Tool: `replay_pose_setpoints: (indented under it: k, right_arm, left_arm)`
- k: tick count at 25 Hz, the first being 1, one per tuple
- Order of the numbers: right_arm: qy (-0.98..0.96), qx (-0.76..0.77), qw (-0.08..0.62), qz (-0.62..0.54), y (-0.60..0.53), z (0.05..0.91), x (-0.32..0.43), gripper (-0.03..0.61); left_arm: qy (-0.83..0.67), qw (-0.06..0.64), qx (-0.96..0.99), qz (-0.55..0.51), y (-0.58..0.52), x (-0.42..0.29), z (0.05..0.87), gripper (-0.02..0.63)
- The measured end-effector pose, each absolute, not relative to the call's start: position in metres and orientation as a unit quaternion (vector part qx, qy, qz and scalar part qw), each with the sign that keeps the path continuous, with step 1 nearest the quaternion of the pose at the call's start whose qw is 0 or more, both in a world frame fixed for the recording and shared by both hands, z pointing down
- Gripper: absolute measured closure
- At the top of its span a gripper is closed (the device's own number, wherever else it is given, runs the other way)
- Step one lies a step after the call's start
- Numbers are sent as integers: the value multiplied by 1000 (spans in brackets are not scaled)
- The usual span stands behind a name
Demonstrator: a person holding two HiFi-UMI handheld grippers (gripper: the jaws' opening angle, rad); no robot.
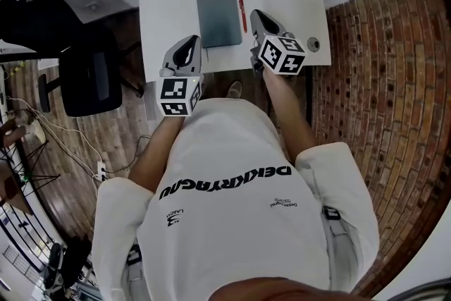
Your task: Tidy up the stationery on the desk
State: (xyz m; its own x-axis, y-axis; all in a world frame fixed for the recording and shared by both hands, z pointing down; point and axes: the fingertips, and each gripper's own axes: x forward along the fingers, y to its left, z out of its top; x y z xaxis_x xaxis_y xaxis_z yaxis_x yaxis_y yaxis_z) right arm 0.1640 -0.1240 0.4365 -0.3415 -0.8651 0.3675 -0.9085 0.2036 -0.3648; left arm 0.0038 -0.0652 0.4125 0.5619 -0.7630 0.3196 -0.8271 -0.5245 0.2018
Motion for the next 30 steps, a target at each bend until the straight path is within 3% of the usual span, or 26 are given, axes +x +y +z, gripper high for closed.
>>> replay_pose_setpoints:
  k: [7, 30]
  right_arm:
    - [-812, 555, 52, 169, -97, 404, 134, 580]
    - [-798, 581, 49, 155, -46, 423, 122, 580]
  left_arm:
    - [-428, 153, 886, 89, -65, 19, 406, 615]
    - [-374, 137, 912, 96, -53, 25, 424, 616]
